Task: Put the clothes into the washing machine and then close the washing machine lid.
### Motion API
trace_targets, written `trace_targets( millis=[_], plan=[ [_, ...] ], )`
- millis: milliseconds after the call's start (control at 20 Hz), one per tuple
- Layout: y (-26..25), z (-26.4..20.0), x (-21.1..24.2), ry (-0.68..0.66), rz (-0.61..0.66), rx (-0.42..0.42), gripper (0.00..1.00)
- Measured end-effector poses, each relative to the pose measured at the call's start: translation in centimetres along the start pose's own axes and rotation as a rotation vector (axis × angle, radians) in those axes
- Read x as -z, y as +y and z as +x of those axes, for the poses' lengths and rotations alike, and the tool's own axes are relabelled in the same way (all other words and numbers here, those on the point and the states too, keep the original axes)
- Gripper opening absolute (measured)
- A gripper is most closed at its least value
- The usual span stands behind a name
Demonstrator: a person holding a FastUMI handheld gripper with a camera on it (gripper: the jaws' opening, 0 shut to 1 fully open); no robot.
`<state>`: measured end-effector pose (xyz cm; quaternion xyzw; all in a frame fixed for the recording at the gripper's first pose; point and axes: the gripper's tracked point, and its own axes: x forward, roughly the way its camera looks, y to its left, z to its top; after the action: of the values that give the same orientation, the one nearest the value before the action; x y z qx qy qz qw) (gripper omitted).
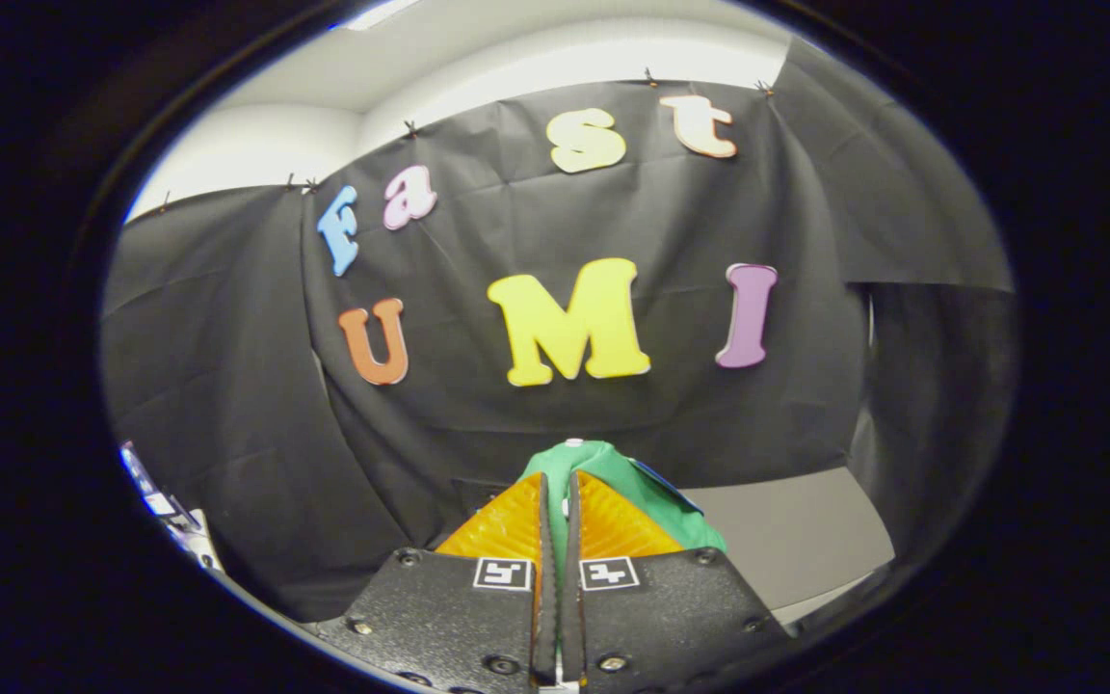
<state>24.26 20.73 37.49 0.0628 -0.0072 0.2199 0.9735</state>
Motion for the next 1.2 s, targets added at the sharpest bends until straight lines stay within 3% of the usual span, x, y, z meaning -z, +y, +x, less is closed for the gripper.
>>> trace_targets(
  millis=[200, 450, 1200],
  plan=[
    [4.6, 2.3, 0.1, 0.005, 0.001, -0.061, 0.05],
    [8.5, 7.3, 3.3, 0.073, 0.017, -0.117, 0.05],
    [9.7, 23.6, 20.4, 0.421, 0.016, -0.132, 0.05]
  ],
)
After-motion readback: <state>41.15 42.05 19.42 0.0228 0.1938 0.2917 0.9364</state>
